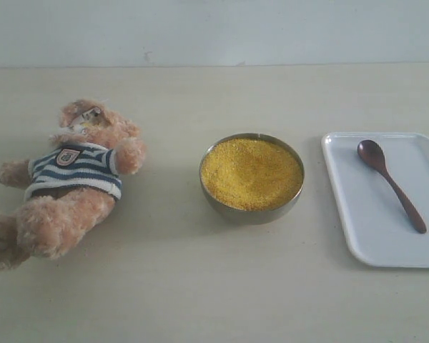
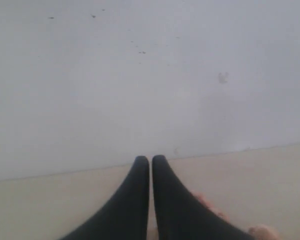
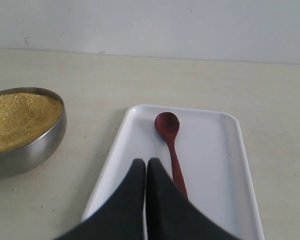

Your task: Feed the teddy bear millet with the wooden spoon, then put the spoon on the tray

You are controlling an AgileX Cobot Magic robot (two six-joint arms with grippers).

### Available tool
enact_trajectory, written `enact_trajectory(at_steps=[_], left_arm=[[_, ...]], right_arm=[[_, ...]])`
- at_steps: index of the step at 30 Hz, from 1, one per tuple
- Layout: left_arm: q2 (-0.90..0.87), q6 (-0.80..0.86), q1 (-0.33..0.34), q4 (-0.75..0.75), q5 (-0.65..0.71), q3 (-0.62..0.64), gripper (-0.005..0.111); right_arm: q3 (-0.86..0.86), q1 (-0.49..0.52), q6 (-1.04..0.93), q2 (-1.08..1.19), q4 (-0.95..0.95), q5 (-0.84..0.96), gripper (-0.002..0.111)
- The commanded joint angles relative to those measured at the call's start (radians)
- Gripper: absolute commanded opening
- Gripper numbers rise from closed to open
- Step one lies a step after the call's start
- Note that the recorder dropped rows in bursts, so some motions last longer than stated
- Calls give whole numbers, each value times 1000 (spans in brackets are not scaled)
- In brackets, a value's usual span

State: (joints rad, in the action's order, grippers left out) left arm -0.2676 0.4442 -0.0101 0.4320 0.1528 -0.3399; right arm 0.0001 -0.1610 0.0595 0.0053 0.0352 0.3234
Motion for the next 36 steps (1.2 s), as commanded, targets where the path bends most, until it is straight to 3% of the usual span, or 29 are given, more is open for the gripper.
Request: enact_trajectory(at_steps=[1,6,15,27,33,36], left_arm=[[147,-64,53,-3,-165,202,4],[268,-101,110,5,-162,340,4],[268,-101,167,-2,-70,340,4],[268,-96,167,-7,93,340,4],[268,-301,167,-234,130,340,4],[268,-306,167,-261,130,340,4]], right_arm=[[0,3,2,-5,-1,-2,0],[0,3,2,-5,-1,-2,0],[0,3,2,-5,-2,-2,0],[0,3,2,-5,-4,2,0],[0,3,2,-5,-4,2,0],[0,3,2,-5,-4,2,0]])
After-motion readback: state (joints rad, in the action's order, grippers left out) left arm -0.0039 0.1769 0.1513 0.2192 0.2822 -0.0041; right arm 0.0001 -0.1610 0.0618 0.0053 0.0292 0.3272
